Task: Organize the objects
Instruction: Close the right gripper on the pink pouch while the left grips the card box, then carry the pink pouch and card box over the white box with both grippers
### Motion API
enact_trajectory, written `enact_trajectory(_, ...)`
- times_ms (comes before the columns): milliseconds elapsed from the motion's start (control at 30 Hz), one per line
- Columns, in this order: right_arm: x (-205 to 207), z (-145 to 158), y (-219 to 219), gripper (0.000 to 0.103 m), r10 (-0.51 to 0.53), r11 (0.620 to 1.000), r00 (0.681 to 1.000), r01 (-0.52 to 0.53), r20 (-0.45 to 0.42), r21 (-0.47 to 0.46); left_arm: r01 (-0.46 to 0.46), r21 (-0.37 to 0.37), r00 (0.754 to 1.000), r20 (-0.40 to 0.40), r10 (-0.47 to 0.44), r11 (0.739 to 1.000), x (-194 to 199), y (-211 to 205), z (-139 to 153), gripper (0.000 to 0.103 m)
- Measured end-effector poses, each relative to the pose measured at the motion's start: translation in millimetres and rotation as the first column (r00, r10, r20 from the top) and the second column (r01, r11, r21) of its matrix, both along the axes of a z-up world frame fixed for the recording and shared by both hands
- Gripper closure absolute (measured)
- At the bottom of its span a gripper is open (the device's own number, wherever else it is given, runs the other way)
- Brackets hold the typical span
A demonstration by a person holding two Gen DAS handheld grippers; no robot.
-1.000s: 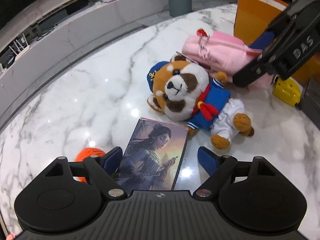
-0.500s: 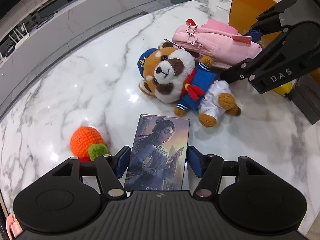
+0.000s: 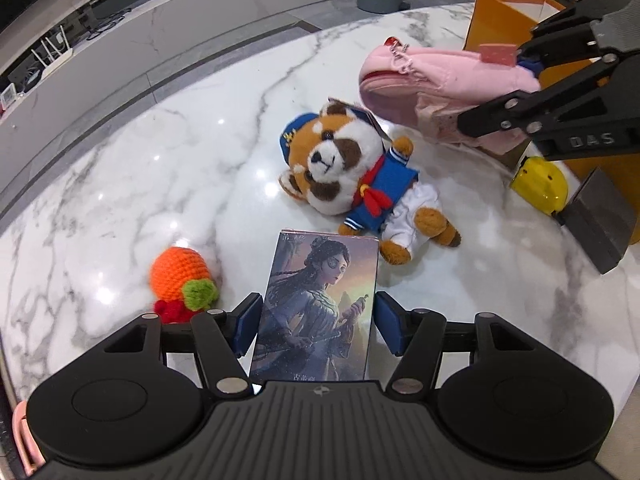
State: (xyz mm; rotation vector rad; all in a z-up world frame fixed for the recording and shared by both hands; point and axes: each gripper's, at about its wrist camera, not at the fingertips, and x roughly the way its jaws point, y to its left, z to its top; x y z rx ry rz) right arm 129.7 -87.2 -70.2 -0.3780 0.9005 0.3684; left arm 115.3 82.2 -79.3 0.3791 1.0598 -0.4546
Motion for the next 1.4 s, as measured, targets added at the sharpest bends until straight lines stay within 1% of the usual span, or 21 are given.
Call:
enact_trajectory(100,-8,16,-2,0.070,0.010,1.000,1.000,-0.010,0.012,0.005,-0.001,0.018,1.000,0.012,0.000,1.000,-2,-1,12,0.033)
enact_trajectory(167,-13,28,-6,0.070,0.012,1.000,1.000,-0.013,0.017,0.015,-0.006,0.036,0.999,0.037,0.004,0.999,-4,-3,24,0.033)
enact_trajectory(300,-23,51,-19,0.070,-0.001,0.998,1.000,0.001,0.013,0.057,-0.021,0.042,0.998,0.068,0.018,0.999,-7,-7,51,0.033)
enact_trajectory(433,-37,74,-34,0.070,0.003,0.998,1.000,-0.005,0.020,0.065,-0.024,0.061,0.995,0.102,0.018,0.998,-7,-19,79,0.033)
enact_trajectory(533,-41,95,-47,0.070,-0.018,0.997,0.999,0.015,0.039,0.079,-0.025,0.047,0.990,0.141,0.019,0.999,-10,-31,104,0.033)
enact_trajectory(667,-48,131,-62,0.070,-0.047,0.994,0.995,0.037,0.092,0.099,-0.020,0.011,0.983,0.185,0.018,1.000,-17,-49,133,0.033)
enact_trajectory(733,-50,146,-72,0.070,-0.067,0.992,0.992,0.055,0.106,0.113,-0.023,0.012,0.980,0.200,0.020,1.000,-21,-61,146,0.033)
enact_trajectory(867,-59,181,-93,0.070,-0.106,0.983,0.985,0.083,0.138,0.166,-0.013,0.011,0.970,0.245,0.010,1.000,-30,-85,173,0.033)
enact_trajectory(1033,-77,220,-129,0.070,-0.141,0.962,0.975,0.094,0.172,0.256,0.022,-0.046,0.954,0.298,-0.007,0.999,-42,-123,205,0.033)
enact_trajectory(1133,-82,233,-158,0.070,-0.183,0.942,0.967,0.122,0.176,0.312,0.057,-0.057,0.946,0.323,-0.036,0.997,-46,-151,215,0.033)
enact_trajectory(1233,-84,238,-186,0.070,-0.223,0.924,0.961,0.154,0.164,0.350,0.084,-0.061,0.941,0.332,-0.060,0.995,-46,-179,216,0.033)
enact_trajectory(1333,-87,237,-214,0.070,-0.261,0.901,0.954,0.187,0.145,0.391,0.099,-0.101,0.940,0.337,-0.060,0.990,-46,-200,213,0.033)
enact_trajectory(1400,-89,230,-230,0.070,-0.276,0.890,0.953,0.203,0.128,0.409,0.106,-0.130,0.943,0.326,-0.059,0.986,-42,-210,205,0.033)
